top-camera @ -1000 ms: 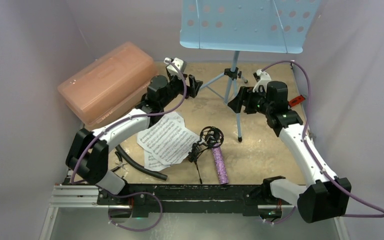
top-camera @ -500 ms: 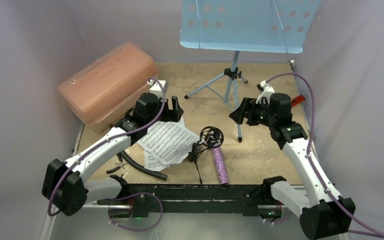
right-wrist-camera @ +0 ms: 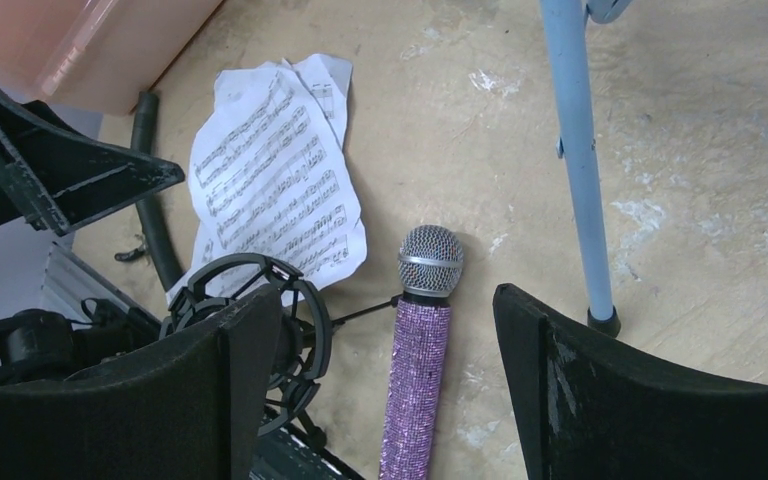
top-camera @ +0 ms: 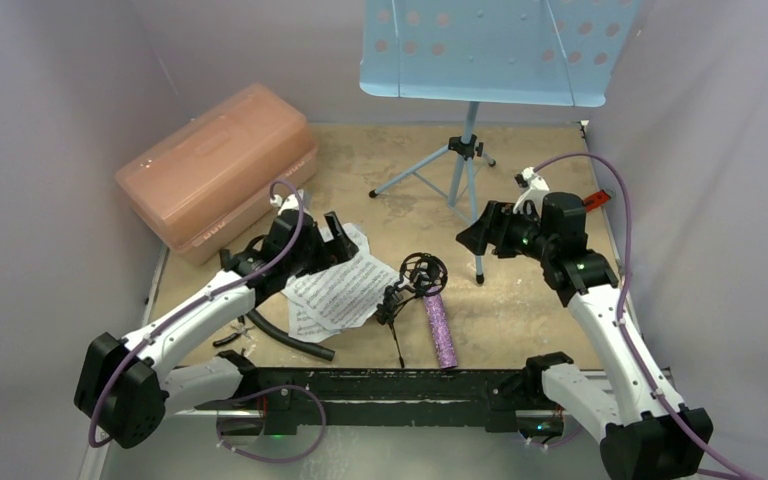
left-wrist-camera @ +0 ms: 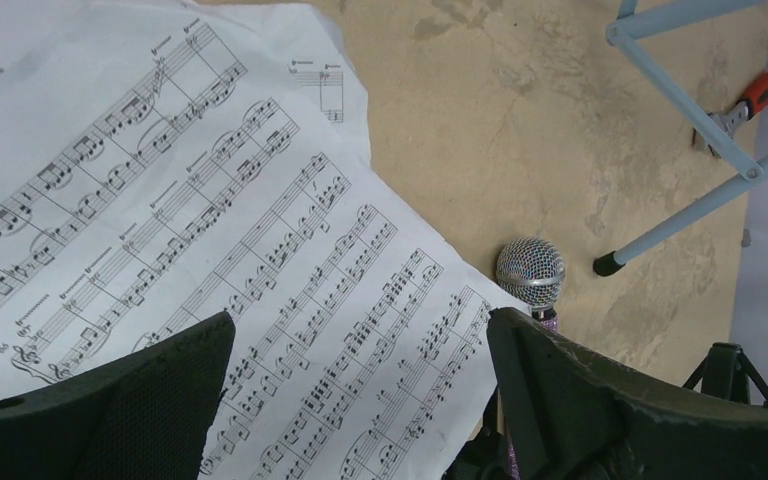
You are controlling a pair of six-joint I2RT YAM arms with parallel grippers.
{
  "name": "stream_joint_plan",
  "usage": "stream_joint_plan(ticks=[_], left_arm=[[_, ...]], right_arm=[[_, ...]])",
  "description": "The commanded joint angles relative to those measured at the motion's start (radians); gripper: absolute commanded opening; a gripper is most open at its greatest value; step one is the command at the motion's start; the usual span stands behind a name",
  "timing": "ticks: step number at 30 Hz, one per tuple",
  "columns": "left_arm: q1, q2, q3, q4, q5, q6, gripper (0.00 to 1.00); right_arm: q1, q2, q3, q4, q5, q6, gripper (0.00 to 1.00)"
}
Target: Set up the instrument practice props
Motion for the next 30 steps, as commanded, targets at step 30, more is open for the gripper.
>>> stream_joint_plan(ticks=[30], left_arm=[[0.282, 0.051, -0.046, -0.384, 0.025, -0.232, 0.99]], right_arm=[[0.007, 0.032, -0.085, 0.142, -0.128, 0.103, 0.82]])
